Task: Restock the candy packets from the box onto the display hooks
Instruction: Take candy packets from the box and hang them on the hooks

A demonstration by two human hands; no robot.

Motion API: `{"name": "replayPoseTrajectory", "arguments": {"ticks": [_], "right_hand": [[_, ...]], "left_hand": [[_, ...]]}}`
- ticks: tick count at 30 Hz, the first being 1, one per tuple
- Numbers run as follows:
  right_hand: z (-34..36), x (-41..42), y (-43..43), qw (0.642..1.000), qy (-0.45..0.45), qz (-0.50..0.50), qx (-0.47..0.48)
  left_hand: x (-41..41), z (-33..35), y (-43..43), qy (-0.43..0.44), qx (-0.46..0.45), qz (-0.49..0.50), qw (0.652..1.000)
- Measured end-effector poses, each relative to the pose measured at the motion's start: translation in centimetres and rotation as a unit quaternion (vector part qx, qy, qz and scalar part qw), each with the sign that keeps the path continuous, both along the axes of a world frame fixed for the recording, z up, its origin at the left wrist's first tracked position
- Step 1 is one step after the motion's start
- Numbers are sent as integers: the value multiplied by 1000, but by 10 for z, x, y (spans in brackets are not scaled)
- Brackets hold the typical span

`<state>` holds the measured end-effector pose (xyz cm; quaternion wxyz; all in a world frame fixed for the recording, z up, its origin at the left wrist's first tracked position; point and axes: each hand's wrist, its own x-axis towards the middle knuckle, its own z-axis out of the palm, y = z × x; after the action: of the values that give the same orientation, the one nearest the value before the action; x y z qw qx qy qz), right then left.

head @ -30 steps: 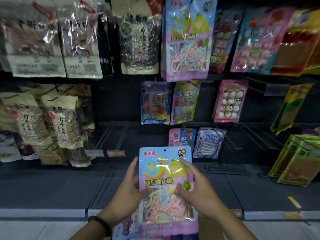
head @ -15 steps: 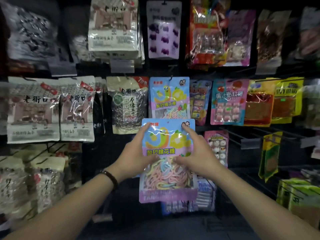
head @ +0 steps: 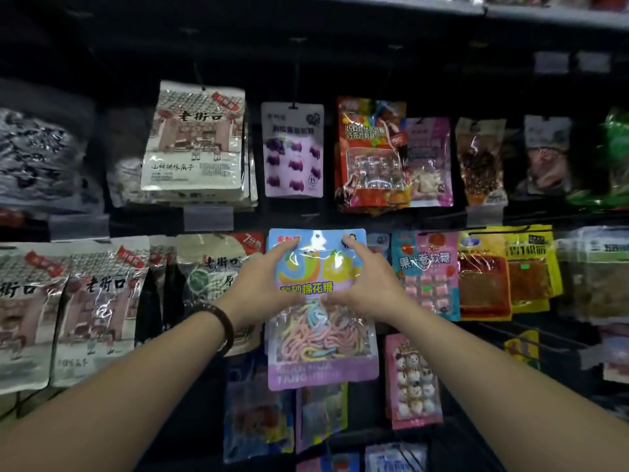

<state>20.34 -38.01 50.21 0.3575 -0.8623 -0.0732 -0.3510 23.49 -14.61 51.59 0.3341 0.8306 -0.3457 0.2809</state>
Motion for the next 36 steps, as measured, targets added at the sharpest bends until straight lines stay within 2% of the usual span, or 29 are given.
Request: {"name": "replayPoseTrajectory", "arguments": {"ticks": [11, 14, 24, 28, 34, 36], "right_hand": [[11, 15, -1, 999, 28, 3, -40], [12, 21, 2, 997, 53, -6, -48], [10, 52, 17, 989, 122, -56, -55], [-7, 39, 14, 978, 149, -93, -113], [-58, -18, 21, 983, 95, -85, -131], [-83, -40, 29, 978, 84, -94, -164]], "left_hand": [[25, -5, 2, -20, -33, 11, 999], [31, -7, 1, -23, -16, 39, 999], [64, -5, -8, 59, 59, 121, 989], [51, -17, 2, 66, 78, 124, 987], [4, -47, 45, 21, 61, 121, 990], [-21, -71, 63, 21, 57, 111, 992]]}}
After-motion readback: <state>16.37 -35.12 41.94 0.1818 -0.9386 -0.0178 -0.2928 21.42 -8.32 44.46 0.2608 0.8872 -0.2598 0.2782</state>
